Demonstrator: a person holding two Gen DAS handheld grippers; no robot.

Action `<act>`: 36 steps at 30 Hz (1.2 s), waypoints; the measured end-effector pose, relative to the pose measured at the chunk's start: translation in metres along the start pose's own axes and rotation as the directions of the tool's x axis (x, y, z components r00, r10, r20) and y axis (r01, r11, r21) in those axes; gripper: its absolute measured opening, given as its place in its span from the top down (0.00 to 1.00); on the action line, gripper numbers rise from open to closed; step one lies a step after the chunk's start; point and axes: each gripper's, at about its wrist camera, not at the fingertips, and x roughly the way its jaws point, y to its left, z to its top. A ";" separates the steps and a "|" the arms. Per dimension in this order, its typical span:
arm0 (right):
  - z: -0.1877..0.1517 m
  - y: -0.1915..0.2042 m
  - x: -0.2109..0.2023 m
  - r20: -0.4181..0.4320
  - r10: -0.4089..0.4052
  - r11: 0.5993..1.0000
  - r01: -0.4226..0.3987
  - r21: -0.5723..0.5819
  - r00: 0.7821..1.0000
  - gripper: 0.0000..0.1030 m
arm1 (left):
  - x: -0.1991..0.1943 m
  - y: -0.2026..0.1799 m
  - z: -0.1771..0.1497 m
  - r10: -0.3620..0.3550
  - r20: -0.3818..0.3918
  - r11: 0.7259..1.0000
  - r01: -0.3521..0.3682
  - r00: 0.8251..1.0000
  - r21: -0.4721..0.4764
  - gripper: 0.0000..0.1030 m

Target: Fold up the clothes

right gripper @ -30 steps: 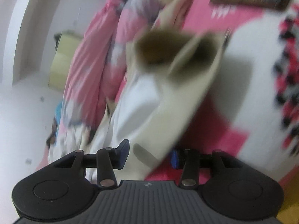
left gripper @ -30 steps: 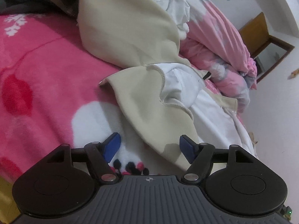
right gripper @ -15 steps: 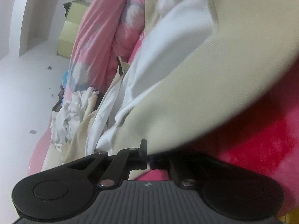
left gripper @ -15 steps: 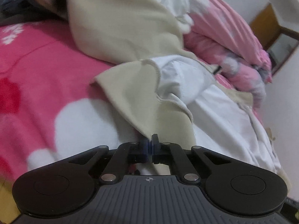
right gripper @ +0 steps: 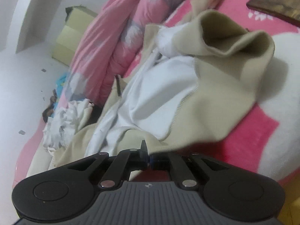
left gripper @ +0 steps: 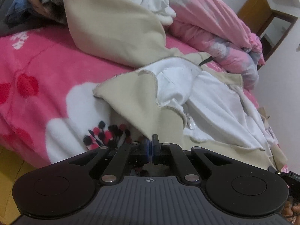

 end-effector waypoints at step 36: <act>-0.027 -0.038 -0.072 0.081 -0.154 0.987 0.150 0.061 0.985 0.72 | -0.029 0.015 0.008 -0.030 0.081 0.996 0.037 0.996 -0.076 0.48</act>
